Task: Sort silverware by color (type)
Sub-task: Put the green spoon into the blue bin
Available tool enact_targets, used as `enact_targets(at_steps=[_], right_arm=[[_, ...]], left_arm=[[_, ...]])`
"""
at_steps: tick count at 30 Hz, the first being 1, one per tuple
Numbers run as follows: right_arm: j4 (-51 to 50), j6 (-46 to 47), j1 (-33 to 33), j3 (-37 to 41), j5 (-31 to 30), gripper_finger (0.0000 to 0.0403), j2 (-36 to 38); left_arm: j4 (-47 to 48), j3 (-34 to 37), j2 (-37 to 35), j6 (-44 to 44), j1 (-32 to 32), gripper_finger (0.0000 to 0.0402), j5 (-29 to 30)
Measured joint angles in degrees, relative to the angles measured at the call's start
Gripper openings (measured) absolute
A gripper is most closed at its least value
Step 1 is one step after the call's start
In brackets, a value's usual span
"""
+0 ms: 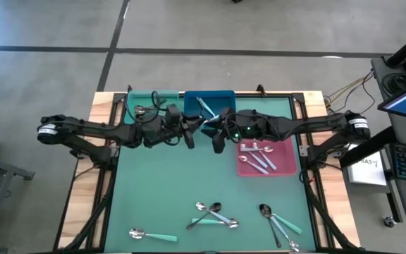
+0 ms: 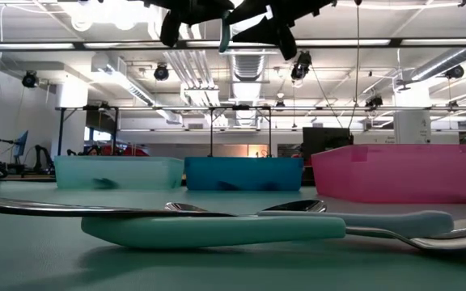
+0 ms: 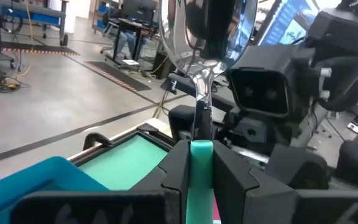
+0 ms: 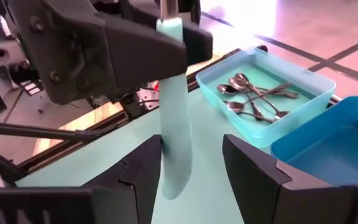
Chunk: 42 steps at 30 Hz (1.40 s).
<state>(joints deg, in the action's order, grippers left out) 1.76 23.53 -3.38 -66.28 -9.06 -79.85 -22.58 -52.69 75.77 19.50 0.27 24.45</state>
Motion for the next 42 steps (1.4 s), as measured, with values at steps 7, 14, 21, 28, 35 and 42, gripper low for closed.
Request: enact_targets(at_steps=[7,14,21,28,35,42], right_arm=[[0.6,0.0,-0.3,0.0,0.1,0.0165,-0.6],[5.1,-0.7,-0.5,0.0,0.1,0.0139,-0.6],[6.8,-0.9,-1.0,0.0,0.1,0.0134,-1.1],[6.9,-1.0,-1.3,-0.1,0.3,0.0129,-1.4],[7.4,-2.1,-1.3,-0.1,0.7,0.0042,-1.4],[7.5,-2.5,-1.3,-0.1,1.4,0.0042,-1.4]], left_arm=[[-1.0,0.0,0.0,0.9,0.0,0.0032,-1.3],[-1.4,0.0,0.1,1.0,0.0,0.0032,-1.5],[-2.1,0.0,0.1,0.8,0.1,0.0032,-1.5],[-2.4,0.0,0.2,0.5,0.2,0.0032,-1.4],[-2.7,0.0,0.2,0.6,0.4,0.0032,-1.0],[-2.7,0.0,0.2,0.1,0.6,0.0040,-1.3]])
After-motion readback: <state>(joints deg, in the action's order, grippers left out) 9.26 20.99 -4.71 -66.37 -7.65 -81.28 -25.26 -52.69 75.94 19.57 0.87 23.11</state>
